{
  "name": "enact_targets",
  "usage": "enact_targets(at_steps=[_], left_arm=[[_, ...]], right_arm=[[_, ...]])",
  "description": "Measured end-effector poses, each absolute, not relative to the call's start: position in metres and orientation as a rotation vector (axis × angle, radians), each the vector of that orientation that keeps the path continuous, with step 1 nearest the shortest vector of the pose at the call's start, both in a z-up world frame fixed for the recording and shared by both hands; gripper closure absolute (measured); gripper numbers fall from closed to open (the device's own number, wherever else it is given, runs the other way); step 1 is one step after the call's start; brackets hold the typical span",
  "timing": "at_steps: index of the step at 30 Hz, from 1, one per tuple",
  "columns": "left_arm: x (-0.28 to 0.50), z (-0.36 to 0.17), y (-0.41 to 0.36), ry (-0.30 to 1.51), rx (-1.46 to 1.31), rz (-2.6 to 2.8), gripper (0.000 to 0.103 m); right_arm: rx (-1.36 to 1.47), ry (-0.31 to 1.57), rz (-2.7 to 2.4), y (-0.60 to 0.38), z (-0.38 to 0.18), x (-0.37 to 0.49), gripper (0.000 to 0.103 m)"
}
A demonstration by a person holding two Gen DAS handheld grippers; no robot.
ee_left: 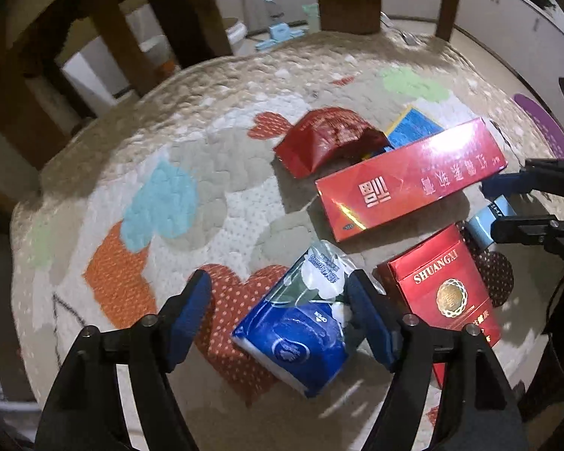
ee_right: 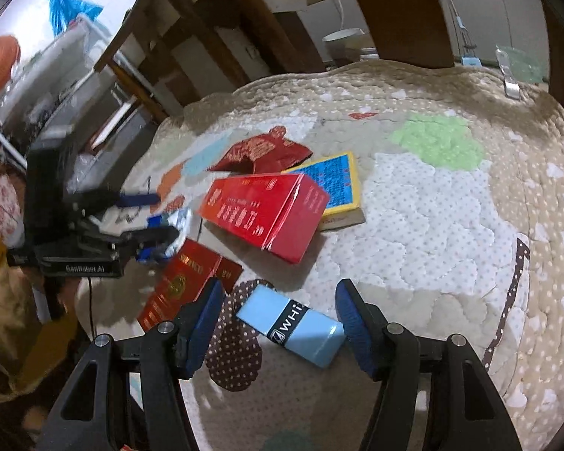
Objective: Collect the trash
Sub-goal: 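Grasp the blue tissue pack with the left tool while the right tool grasps the light-blue box, then carry the tissue pack and light-blue box to the wastebasket and release them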
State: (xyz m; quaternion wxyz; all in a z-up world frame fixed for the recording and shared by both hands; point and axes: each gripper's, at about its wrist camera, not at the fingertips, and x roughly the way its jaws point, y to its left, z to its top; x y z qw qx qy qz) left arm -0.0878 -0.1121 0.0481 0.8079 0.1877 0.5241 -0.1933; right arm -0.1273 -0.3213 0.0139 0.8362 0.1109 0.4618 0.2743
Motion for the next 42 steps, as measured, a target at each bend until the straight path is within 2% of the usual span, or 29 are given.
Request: enact_targets(at_steps=[2,3,4,5,9,13,14,16,22,24,25,26,29,42], left_arm=[[-0.081,0.045,-0.105,1.166,0.333,-0.44,0.028],[-0.079,0.043,-0.103,1.19,0.298,-0.452,0.028],[-0.08,0.042,-0.1,1.214,0.27,-0.469,0.028],[-0.084,0.041,-0.099,1.228,0.263,-0.487,0.028],[-0.107,0.037,-0.108,1.238,0.349,-0.525,0.029],[-0.116,0.032,-0.124,1.226,0.419,-0.511,0.029],[-0.116,0.033,-0.125,1.223,0.411,-0.505,0.034],[-0.116,0.037,-0.123,1.22,0.37,-0.474,0.044],[-0.129,0.048,-0.118,1.171,0.354,-0.374,0.047],[-0.133,0.056,-0.115,1.147,0.337,-0.354,0.047],[-0.133,0.06,-0.114,1.136,0.326,-0.344,0.047],[-0.134,0.065,-0.112,1.125,0.314,-0.334,0.047],[-0.132,0.076,-0.116,1.093,0.293,-0.303,0.047],[-0.135,0.117,-0.167,0.98,0.269,-0.316,0.047]], right_arm=[[0.231,0.982,0.589,-0.32,0.013,-0.127,0.048],[0.232,0.986,0.593,-0.32,0.013,-0.127,0.059],[0.23,0.99,0.594,-0.32,0.013,-0.126,0.065],[0.225,0.996,0.592,-0.32,0.012,-0.126,0.066],[0.215,1.003,0.592,-0.32,0.012,-0.127,0.067],[0.191,0.996,0.586,-0.315,0.011,-0.128,0.063],[0.19,0.992,0.587,-0.314,0.011,-0.128,0.061],[0.188,0.988,0.594,-0.311,0.011,-0.129,0.05],[0.086,0.977,0.611,-0.297,0.014,-0.138,0.046],[0.053,0.978,0.614,-0.294,0.014,-0.141,0.048],[0.034,0.975,0.61,-0.293,0.014,-0.143,0.058],[0.013,0.978,0.608,-0.291,0.014,-0.145,0.064],[0.018,0.966,0.607,-0.293,0.017,-0.149,0.073],[0.235,0.87,0.475,-0.361,0.046,-0.145,0.073]])
